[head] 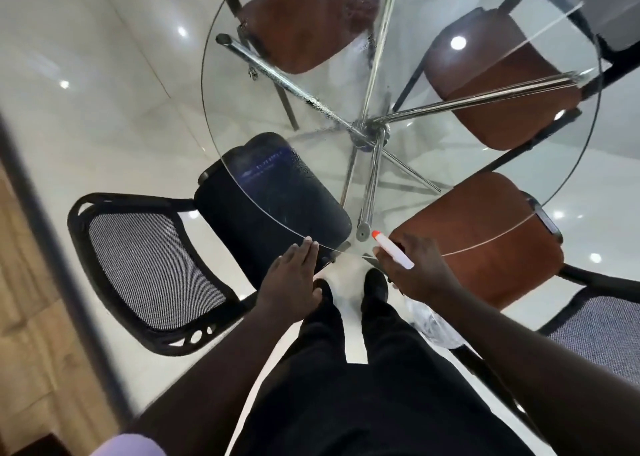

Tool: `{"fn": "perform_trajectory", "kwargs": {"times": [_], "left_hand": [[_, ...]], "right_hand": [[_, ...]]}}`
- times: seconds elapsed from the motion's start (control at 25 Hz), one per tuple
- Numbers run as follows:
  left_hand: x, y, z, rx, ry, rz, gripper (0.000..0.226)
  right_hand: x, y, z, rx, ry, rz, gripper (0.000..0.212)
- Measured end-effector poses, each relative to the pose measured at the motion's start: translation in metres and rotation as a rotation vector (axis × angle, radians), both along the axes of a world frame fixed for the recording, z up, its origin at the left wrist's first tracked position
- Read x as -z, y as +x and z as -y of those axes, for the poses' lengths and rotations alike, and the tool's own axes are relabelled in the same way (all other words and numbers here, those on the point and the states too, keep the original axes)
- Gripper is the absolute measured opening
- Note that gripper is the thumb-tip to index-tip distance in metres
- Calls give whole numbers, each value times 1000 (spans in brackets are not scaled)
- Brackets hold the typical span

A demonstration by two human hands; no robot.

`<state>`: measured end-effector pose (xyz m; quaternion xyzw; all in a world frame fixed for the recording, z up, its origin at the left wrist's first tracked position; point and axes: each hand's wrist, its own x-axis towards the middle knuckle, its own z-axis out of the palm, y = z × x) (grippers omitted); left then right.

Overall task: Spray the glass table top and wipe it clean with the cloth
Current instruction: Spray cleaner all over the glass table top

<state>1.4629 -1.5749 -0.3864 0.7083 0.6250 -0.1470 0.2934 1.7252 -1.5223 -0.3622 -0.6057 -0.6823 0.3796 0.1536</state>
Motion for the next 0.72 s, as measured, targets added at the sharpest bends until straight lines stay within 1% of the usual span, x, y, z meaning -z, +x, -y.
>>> {"fn": "perform_trajectory", "kwargs": {"times": [0.12,0.32,0.4,0.48,0.52,0.6,0.72], "left_hand": [[-1,3,1,11,1,-8,98],[-3,9,1,1,3,-28,98],[-3,12,3,-4,20,-31,96],[-2,15,2,8,32,-29,94],[-2,18,1,15,33,-23,93],[-1,26,-3,31,49,-16,93],[-1,39,-11,99,81,-21,93]], "right_hand": [[-9,-29,-14,-29,2,-50,31],[-13,-53,-29,-50,19,-15,40],[-13,-43,-26,-37,8,-40,38],[-10,-24,-17,-40,-53,-46,32],[-7,-12,-9,-37,-69,-33,32],[1,13,8,-5,-68,11,39],[5,49,30,82,-78,69,36]]}}
